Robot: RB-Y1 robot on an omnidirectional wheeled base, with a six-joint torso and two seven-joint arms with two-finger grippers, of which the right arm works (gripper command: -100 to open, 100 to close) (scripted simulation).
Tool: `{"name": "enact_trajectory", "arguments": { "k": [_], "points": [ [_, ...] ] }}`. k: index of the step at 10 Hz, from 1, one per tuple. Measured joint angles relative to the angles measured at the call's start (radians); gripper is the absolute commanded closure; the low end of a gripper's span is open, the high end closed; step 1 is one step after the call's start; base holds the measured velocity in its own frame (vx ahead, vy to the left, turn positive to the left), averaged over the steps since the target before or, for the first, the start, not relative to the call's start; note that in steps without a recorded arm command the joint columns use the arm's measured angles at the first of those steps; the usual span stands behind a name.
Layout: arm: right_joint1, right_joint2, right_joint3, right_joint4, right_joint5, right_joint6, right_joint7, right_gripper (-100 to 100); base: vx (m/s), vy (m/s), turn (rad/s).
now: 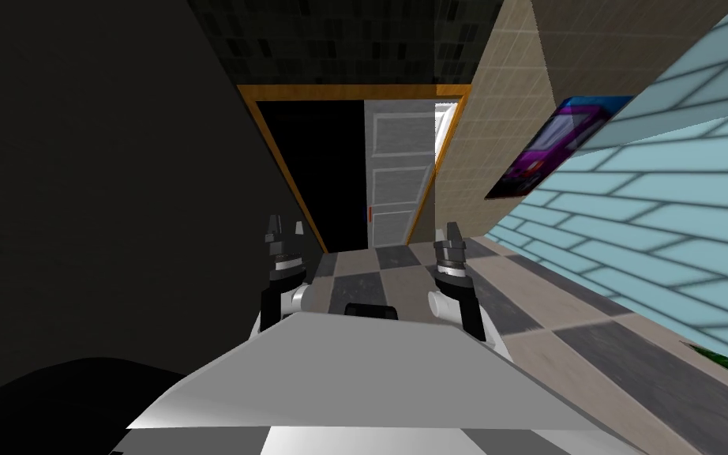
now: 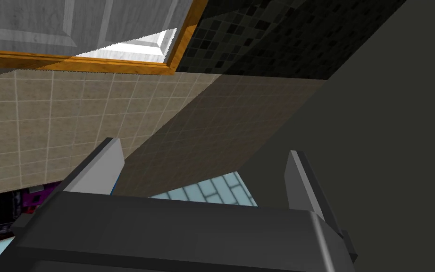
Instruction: Pull the door open
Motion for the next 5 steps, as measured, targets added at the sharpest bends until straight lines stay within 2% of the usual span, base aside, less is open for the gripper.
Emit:
{"name": "enact_trajectory", "arguments": {
  "k": [2,5],
  "points": [
    [-0.014,-0.008,-0.011,0.030,0.011,0.000,0.024,-100,0.074,0.016,0.017],
    [-0.028,-0.018,-0.024,0.090,0.030,-0.018,0.062,-100,0.083,0.027,0.013]
  ]
}}
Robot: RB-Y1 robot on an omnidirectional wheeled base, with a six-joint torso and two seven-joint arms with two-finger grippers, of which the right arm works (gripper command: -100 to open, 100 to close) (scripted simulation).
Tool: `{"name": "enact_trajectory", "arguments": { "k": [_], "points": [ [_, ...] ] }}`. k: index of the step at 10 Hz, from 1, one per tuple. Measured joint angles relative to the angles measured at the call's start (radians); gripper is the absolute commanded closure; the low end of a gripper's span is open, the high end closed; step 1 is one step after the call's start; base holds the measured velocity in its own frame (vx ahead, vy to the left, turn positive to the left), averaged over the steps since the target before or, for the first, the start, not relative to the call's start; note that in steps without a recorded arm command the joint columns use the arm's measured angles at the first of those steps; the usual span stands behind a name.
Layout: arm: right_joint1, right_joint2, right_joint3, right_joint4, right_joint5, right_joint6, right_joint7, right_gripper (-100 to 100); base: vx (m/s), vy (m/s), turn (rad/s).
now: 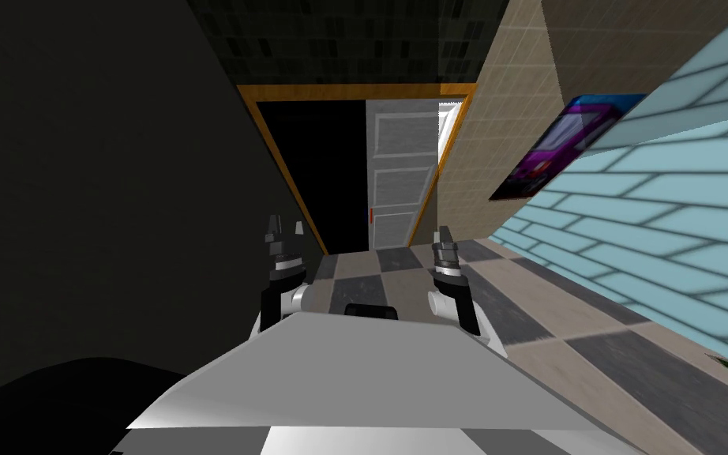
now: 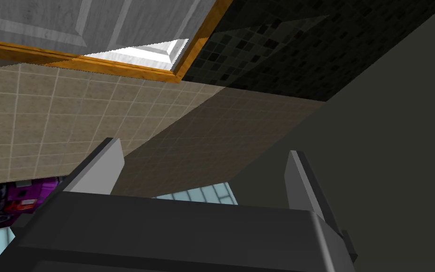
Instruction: Pull the door open
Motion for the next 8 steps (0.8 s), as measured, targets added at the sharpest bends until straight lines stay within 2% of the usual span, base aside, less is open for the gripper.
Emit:
{"name": "enact_trajectory", "arguments": {
  "k": [7,8],
  "points": [
    [-0.042,-0.021,-0.034,0.137,0.050,-0.025,0.102,-100,0.095,0.024,0.018],
    [-0.047,-0.022,-0.039,0.166,0.058,-0.035,0.118,-100,0.103,0.025,0.013]
  ]
}}
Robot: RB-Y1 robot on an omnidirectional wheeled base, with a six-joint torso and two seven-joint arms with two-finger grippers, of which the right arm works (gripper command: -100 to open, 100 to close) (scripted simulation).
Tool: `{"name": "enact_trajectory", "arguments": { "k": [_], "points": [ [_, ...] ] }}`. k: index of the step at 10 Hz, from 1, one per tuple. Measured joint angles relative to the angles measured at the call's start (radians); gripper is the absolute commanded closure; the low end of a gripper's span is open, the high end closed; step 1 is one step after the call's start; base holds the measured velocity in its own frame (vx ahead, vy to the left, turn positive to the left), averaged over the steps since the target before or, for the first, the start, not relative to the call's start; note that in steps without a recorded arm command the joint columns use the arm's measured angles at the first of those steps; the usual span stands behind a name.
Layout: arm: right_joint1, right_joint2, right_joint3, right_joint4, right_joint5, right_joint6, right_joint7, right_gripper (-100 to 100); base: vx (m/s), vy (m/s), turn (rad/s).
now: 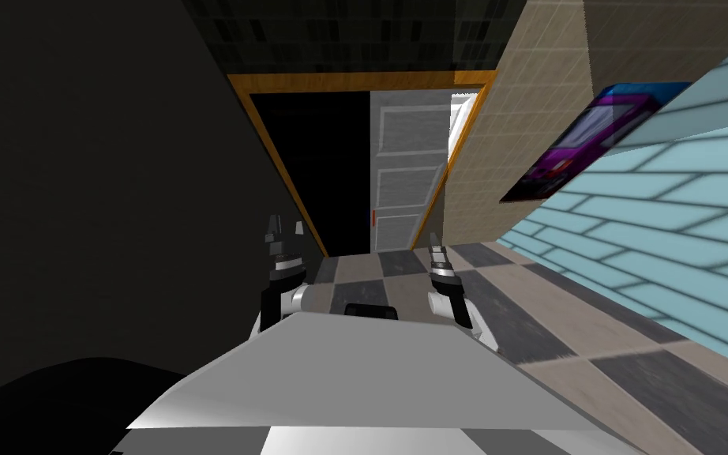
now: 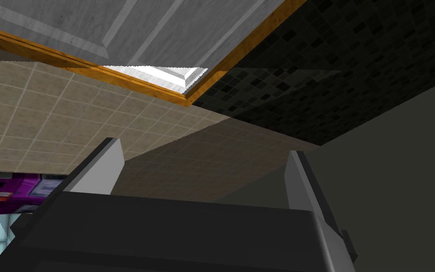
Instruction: Pull the door open
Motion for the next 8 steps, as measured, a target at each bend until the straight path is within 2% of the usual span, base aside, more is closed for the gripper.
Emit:
{"name": "enact_trajectory", "arguments": {
  "k": [2,4,5,8],
  "points": [
    [-0.017,-0.006,-0.012,0.043,0.016,-0.006,0.032,-100,0.103,0.034,0.023],
    [-0.022,-0.009,-0.020,0.079,0.033,-0.014,0.066,-100,0.086,0.035,0.017],
    [-0.037,-0.010,-0.026,0.111,0.042,-0.019,0.084,-100,0.099,0.030,0.026],
    [-0.054,-0.015,-0.044,0.182,0.066,-0.036,0.135,-100,0.112,0.025,0.020]
  ]
}}
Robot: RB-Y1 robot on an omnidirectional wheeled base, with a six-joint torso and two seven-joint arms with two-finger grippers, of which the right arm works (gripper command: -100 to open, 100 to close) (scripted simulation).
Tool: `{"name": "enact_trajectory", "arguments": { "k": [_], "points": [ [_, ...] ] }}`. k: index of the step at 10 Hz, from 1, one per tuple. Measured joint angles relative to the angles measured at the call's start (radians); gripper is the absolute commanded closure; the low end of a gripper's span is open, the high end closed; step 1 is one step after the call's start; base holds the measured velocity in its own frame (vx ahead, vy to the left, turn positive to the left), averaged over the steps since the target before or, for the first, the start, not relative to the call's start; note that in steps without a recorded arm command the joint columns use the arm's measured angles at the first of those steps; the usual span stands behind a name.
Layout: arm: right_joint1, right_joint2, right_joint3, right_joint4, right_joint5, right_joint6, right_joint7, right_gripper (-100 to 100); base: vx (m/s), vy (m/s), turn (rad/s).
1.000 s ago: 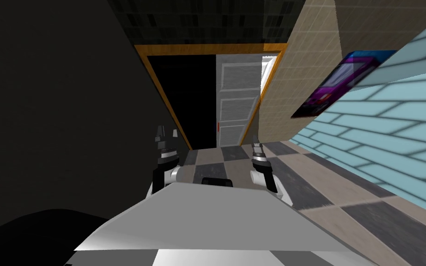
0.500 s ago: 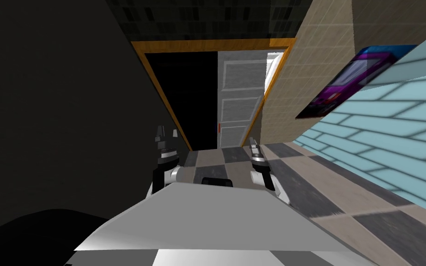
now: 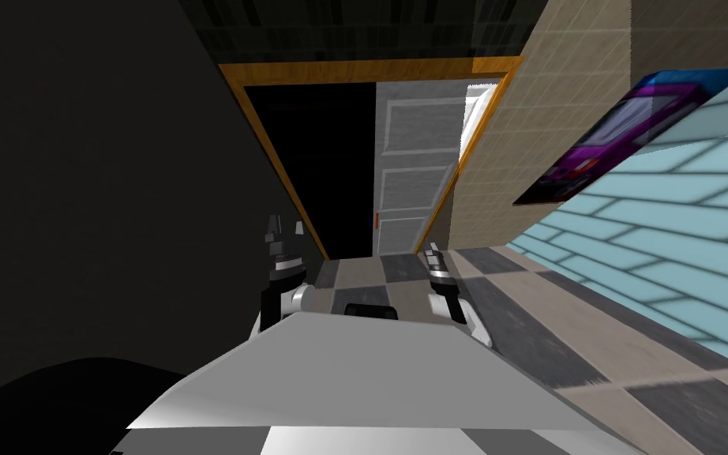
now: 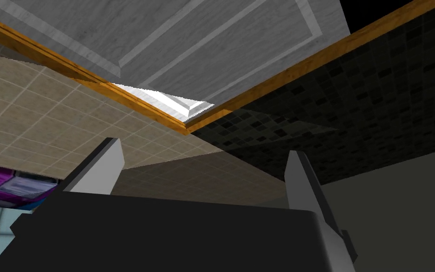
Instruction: Pull the door open
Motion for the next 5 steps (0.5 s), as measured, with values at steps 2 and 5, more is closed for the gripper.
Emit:
{"name": "enact_trajectory", "arguments": {
  "k": [2,5],
  "points": [
    [-0.014,-0.006,-0.015,0.057,0.015,-0.019,0.034,-100,0.103,0.033,0.025],
    [-0.037,-0.007,-0.031,0.131,0.042,-0.034,0.089,-100,0.095,0.036,0.022]
  ]
}}
